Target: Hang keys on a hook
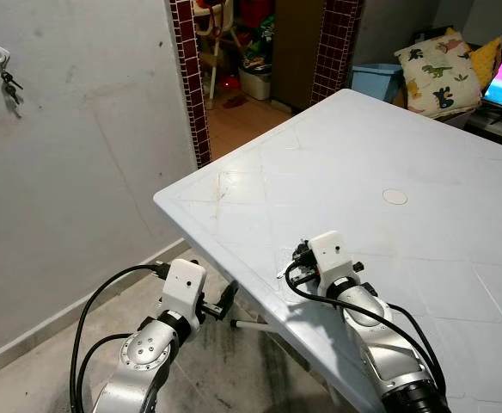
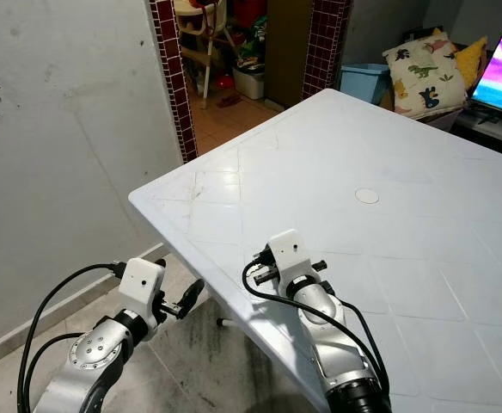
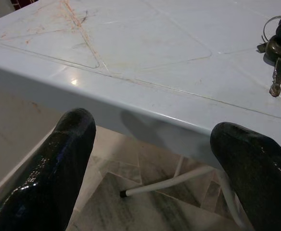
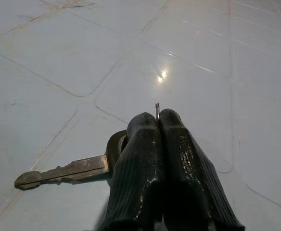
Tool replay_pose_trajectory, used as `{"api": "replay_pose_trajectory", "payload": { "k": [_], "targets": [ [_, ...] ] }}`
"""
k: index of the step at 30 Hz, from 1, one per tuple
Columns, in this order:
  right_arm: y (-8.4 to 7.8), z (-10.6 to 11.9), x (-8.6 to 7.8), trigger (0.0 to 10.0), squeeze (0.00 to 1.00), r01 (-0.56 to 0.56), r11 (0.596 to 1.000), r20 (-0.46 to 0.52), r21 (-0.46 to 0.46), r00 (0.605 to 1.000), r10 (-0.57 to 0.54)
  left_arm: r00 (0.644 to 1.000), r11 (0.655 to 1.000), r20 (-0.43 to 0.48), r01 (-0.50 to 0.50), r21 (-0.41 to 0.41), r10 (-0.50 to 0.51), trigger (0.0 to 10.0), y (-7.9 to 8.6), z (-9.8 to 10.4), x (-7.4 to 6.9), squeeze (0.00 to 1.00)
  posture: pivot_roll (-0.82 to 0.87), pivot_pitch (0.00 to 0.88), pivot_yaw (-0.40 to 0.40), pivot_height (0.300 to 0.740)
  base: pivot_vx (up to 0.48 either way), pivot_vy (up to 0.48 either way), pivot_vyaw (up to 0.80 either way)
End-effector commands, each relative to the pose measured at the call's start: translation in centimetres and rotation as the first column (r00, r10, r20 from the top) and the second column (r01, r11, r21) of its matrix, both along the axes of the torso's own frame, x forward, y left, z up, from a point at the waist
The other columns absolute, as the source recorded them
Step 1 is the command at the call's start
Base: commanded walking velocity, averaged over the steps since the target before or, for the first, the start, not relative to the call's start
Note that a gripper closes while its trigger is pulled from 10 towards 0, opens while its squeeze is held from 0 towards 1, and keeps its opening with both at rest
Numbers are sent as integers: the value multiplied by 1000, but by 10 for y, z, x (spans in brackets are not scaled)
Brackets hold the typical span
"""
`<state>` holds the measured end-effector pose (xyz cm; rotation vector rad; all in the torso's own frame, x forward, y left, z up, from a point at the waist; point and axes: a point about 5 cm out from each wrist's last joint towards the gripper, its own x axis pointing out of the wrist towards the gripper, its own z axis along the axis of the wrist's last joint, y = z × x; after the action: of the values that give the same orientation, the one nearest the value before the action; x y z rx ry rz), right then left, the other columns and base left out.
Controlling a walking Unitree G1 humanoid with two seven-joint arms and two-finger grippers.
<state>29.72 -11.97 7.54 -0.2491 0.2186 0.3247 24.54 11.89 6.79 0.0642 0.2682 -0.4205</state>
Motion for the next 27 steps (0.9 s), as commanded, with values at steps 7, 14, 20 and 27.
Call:
{"api": "replay_pose_trajectory", "payload": {
  "k": [7,14,20,27],
  "targets": [
    [5,7,2,0,0,-15,996,5,86,1000,15,1000,1000,14,8,9,-8,10000,0,3,3,0,-10,0,31,740,0,0,0],
    [23,31,2,0,0,-103,938,51,331,995,91,998,999,52,-37,8,37,10000,4,7,6,0,-8,0,30,740,0,0,0],
    [36,39,-4,0,0,-199,893,68,403,980,188,982,989,120,-147,34,142,10000,16,14,13,0,-2,0,30,740,0,0,0],
    [45,43,-11,0,0,-284,846,74,451,957,282,977,983,125,-178,35,173,10000,21,15,14,0,1,0,32,740,0,0,0]
  ]
}}
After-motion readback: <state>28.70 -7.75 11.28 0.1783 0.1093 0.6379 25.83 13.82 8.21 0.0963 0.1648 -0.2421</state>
